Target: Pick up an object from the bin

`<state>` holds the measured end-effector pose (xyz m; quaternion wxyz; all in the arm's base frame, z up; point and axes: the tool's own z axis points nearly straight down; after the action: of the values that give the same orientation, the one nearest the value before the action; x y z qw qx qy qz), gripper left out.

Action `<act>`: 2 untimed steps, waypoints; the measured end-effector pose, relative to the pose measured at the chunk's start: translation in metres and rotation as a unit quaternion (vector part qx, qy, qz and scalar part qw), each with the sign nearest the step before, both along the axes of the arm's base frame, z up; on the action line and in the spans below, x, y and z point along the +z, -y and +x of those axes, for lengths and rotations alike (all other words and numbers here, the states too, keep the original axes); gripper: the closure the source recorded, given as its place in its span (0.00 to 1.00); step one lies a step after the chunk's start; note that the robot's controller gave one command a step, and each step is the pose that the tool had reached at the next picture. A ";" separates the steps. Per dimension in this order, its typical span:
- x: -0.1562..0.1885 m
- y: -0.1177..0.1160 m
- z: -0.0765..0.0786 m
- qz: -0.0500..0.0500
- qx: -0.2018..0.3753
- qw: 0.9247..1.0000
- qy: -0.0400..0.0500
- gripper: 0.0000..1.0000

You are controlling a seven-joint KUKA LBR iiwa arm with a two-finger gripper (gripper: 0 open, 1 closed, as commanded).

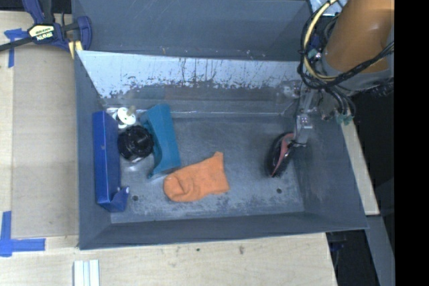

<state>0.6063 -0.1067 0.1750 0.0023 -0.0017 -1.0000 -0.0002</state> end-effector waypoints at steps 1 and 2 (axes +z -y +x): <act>0.005 0.000 0.002 -0.001 0.001 1.000 0.004 0.00; -0.011 0.006 0.004 -0.001 -0.025 1.000 0.008 0.00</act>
Offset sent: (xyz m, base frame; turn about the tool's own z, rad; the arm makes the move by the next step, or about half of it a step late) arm 0.0043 -0.0317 -0.0823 0.2289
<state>0.6107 -0.1127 0.1645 -0.0053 -0.0265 -0.9996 0.0003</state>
